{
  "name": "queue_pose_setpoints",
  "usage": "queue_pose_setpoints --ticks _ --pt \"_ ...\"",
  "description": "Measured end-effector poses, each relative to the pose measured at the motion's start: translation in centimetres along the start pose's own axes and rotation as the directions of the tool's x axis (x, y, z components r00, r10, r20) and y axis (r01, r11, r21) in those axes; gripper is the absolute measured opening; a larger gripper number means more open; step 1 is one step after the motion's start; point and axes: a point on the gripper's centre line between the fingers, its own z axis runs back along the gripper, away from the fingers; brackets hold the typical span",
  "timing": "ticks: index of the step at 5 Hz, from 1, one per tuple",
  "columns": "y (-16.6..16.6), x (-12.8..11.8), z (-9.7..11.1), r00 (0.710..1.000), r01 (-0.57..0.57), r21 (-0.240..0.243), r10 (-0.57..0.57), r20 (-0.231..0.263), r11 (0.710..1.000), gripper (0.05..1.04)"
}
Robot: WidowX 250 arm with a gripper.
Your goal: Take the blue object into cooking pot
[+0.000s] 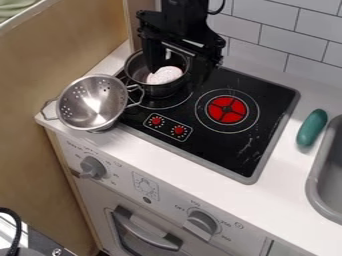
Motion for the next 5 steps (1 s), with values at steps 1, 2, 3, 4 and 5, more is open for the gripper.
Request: queue_pose_setpoints --ticks 1,2,3,4,5 --pt "-0.4 -0.3 -0.9 0.999 -0.01 -0.001 0.01 -0.037 1.0 0.999" --pt "-3.5 1.4 -1.4 0.994 -0.089 0.007 0.09 -0.059 0.996 0.999" --pt "-7.2 3.9 -1.9 0.975 -0.169 0.064 0.176 -0.133 0.984 0.999" --pt "-8.9 4.9 -1.1 0.978 -0.176 0.018 0.177 -0.114 0.984 0.999" --pt "-8.8 4.9 -1.1 0.977 -0.178 0.019 0.179 -0.116 0.984 0.999"
